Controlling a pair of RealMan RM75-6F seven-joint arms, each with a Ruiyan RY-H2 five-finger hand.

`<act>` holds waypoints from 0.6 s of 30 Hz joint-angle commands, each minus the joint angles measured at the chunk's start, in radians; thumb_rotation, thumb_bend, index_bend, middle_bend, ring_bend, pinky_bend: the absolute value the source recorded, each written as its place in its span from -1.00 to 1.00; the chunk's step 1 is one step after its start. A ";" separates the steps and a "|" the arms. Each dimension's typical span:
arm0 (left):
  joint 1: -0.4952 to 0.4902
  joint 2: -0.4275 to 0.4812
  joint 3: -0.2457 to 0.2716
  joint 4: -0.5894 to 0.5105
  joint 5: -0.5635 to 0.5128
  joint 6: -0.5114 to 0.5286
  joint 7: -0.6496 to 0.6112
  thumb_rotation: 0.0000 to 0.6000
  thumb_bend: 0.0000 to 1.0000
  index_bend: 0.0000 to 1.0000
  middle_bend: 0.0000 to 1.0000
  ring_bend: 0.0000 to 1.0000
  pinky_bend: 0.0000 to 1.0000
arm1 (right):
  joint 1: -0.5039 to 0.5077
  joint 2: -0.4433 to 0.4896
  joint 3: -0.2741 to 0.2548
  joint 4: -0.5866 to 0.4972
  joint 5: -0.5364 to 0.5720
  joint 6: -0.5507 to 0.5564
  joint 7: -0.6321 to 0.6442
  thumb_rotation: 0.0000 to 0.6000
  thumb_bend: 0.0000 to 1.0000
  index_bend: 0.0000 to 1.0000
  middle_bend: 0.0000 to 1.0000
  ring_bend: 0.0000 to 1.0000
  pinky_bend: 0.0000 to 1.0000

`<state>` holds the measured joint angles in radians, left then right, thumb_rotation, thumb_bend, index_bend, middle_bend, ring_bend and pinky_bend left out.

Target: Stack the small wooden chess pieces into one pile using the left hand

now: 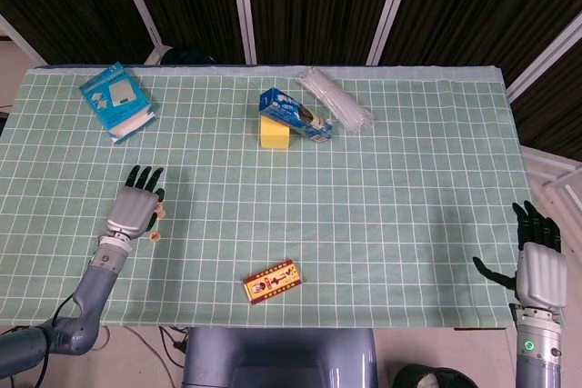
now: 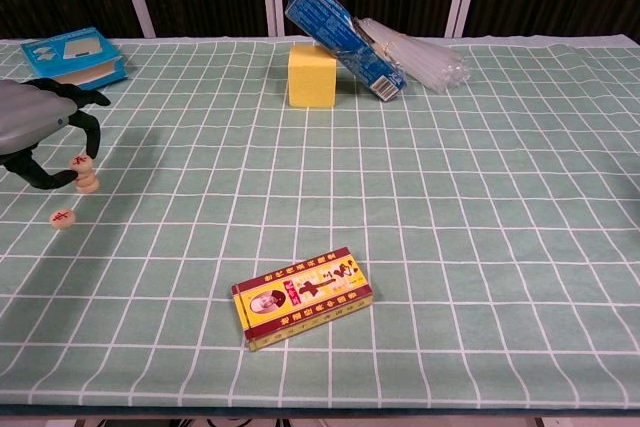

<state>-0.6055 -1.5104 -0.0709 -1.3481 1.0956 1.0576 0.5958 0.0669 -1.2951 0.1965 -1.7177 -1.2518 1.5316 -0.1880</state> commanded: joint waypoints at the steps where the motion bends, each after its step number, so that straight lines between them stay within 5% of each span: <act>1: 0.001 0.000 0.000 0.000 0.001 0.000 0.001 1.00 -0.28 -0.15 -0.91 -1.00 -0.99 | 0.000 0.000 0.000 0.000 0.001 0.000 -0.001 1.00 -0.53 -0.83 -0.97 -0.82 -1.00; 18: 0.006 0.008 -0.002 -0.009 0.001 0.004 0.020 1.00 -0.29 -0.19 -0.91 -1.00 -0.99 | 0.000 -0.004 0.003 0.000 0.007 0.007 -0.016 1.00 -0.53 -0.83 -0.97 -0.82 -1.00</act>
<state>-0.5995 -1.5019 -0.0729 -1.3569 1.0968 1.0619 0.6155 0.0667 -1.2996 0.1997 -1.7182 -1.2451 1.5383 -0.2045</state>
